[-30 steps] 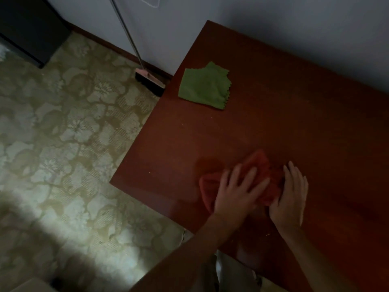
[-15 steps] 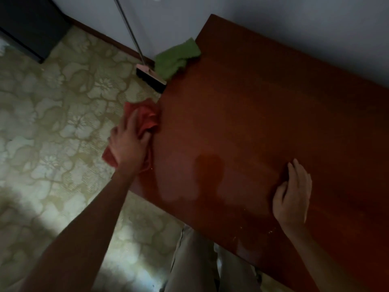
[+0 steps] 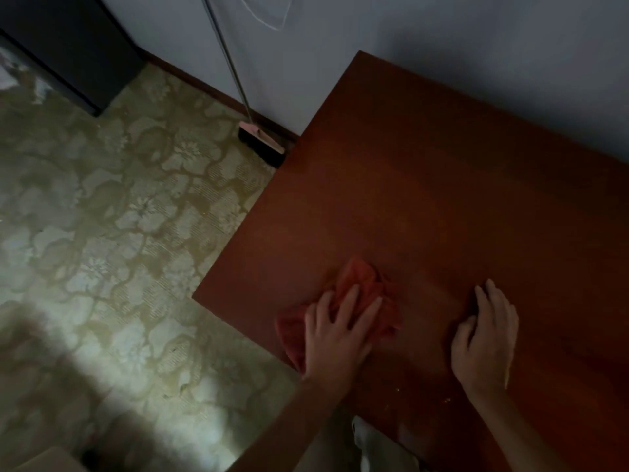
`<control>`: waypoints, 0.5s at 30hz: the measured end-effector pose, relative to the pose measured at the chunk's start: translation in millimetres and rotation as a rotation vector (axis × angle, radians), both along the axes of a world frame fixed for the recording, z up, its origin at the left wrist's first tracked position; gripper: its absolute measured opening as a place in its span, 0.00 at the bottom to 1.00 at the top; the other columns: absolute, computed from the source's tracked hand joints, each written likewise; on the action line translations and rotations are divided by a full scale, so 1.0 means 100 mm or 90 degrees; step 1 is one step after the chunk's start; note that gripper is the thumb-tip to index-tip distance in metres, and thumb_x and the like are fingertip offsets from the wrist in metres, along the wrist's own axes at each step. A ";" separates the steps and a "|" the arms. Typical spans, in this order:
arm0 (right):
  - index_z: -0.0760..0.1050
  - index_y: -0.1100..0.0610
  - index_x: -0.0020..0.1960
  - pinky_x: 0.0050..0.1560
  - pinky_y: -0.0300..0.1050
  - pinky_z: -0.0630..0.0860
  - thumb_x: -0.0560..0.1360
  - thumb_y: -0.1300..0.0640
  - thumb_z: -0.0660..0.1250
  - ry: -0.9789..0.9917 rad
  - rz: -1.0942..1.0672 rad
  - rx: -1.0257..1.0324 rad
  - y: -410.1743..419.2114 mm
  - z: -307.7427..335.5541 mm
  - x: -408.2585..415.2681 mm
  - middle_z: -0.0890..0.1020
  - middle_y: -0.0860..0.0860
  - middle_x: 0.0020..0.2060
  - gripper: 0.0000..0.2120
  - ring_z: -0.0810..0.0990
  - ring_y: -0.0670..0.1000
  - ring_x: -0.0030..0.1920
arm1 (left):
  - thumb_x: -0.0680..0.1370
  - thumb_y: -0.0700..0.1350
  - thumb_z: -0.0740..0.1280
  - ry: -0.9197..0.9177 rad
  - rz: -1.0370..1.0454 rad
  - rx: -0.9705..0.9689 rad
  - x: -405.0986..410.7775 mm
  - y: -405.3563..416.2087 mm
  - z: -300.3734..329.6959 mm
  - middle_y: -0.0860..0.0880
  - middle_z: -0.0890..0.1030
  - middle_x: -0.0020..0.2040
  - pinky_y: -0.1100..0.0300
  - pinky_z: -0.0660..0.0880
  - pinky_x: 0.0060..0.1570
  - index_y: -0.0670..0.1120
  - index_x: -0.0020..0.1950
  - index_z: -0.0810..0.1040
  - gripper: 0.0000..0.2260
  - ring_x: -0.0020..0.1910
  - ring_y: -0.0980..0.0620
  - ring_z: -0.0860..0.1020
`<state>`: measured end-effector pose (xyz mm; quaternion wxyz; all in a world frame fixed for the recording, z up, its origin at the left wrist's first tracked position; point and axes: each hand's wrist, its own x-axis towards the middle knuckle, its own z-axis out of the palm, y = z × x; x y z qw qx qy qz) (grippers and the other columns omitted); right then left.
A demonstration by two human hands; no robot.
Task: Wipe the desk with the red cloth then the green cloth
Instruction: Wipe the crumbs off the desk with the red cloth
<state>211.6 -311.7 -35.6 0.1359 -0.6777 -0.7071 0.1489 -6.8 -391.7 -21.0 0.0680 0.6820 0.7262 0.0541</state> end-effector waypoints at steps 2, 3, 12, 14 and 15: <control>0.66 0.66 0.70 0.76 0.59 0.52 0.77 0.58 0.51 -0.005 0.003 0.007 -0.01 0.00 0.00 0.65 0.59 0.74 0.24 0.61 0.60 0.74 | 0.68 0.61 0.69 0.009 -0.006 -0.016 0.16 0.04 0.02 0.51 0.70 0.71 0.41 0.72 0.59 0.62 0.73 0.66 0.34 0.64 0.39 0.69; 0.66 0.66 0.70 0.76 0.60 0.53 0.77 0.58 0.51 -0.008 0.002 0.008 -0.01 0.00 0.00 0.65 0.60 0.73 0.24 0.62 0.60 0.74 | 0.67 0.62 0.70 0.009 -0.010 -0.012 0.17 0.06 0.01 0.52 0.70 0.71 0.40 0.71 0.61 0.62 0.73 0.65 0.34 0.65 0.39 0.69; 0.65 0.65 0.71 0.76 0.61 0.54 0.78 0.55 0.49 -0.026 0.000 -0.007 0.00 0.00 0.00 0.64 0.59 0.74 0.25 0.60 0.59 0.75 | 0.69 0.59 0.71 -0.006 0.086 0.033 -0.51 0.01 -0.05 0.50 0.70 0.72 0.39 0.64 0.64 0.61 0.74 0.65 0.34 0.64 0.37 0.71; 0.65 0.65 0.72 0.76 0.61 0.54 0.78 0.55 0.49 -0.021 0.000 -0.007 -0.01 0.01 -0.01 0.64 0.59 0.74 0.25 0.60 0.59 0.75 | 0.69 0.59 0.68 0.007 0.172 0.025 -0.87 -0.02 -0.05 0.48 0.69 0.72 0.38 0.64 0.63 0.59 0.74 0.66 0.33 0.64 0.36 0.70; 0.65 0.65 0.72 0.76 0.61 0.54 0.78 0.55 0.49 -0.020 -0.001 -0.004 -0.01 0.01 0.00 0.64 0.59 0.74 0.25 0.60 0.59 0.75 | 0.70 0.60 0.65 0.012 0.216 0.019 -1.06 -0.03 -0.05 0.48 0.69 0.72 0.38 0.64 0.63 0.59 0.74 0.66 0.32 0.64 0.36 0.70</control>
